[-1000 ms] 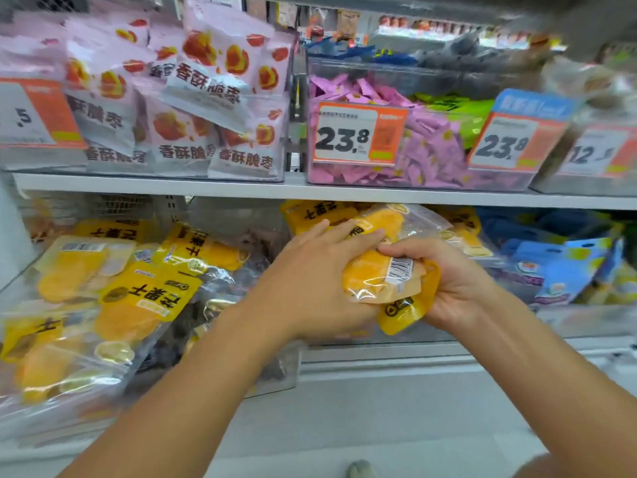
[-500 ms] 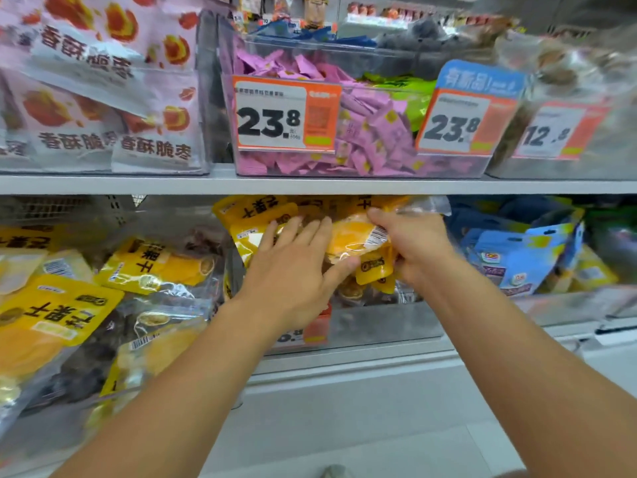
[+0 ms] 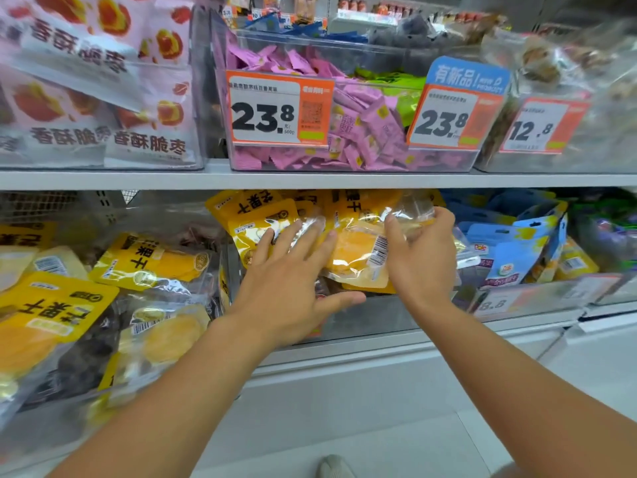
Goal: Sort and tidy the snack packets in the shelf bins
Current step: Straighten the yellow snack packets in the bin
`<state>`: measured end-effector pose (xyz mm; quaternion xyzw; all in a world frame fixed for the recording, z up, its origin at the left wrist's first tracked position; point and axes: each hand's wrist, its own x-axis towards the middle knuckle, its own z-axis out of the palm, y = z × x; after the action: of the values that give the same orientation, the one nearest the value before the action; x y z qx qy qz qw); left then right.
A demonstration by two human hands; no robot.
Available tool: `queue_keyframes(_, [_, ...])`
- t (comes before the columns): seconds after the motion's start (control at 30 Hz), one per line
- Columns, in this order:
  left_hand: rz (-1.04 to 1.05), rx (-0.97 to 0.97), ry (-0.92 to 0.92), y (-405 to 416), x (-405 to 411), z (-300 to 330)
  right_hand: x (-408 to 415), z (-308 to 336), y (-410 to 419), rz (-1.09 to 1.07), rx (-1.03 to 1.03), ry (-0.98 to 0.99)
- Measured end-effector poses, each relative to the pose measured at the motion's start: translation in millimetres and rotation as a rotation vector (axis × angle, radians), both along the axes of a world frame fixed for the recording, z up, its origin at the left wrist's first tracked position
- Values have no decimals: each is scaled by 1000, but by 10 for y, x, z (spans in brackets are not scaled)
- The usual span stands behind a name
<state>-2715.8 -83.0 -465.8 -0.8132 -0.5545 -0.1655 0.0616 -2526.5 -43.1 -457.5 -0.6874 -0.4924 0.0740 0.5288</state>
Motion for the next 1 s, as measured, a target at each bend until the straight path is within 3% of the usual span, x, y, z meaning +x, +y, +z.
queue_keyframes(0.33, [185,70,-46,213,32,5,-133,15,309,15,-78,-289])
queue_keyframes(0.5, [184,57,-46,395,28,25,-105,80,539,149,-14,-190])
queue_keyframes(0.7, [246,87,-69,449,68,51,-147,116,66,173,4,-689])
queue_keyframes(0.8, [254,87,-84,495,76,37,-22,33,19,252,-181,-873])
queue_keyframes(0.9, [227,102,-79,494,55,9,165,-134,132,283,-289,-849])
queue_keyframes(1.0, [184,94,-91,471,68,-4,226,-137,185,278,-168,-815])
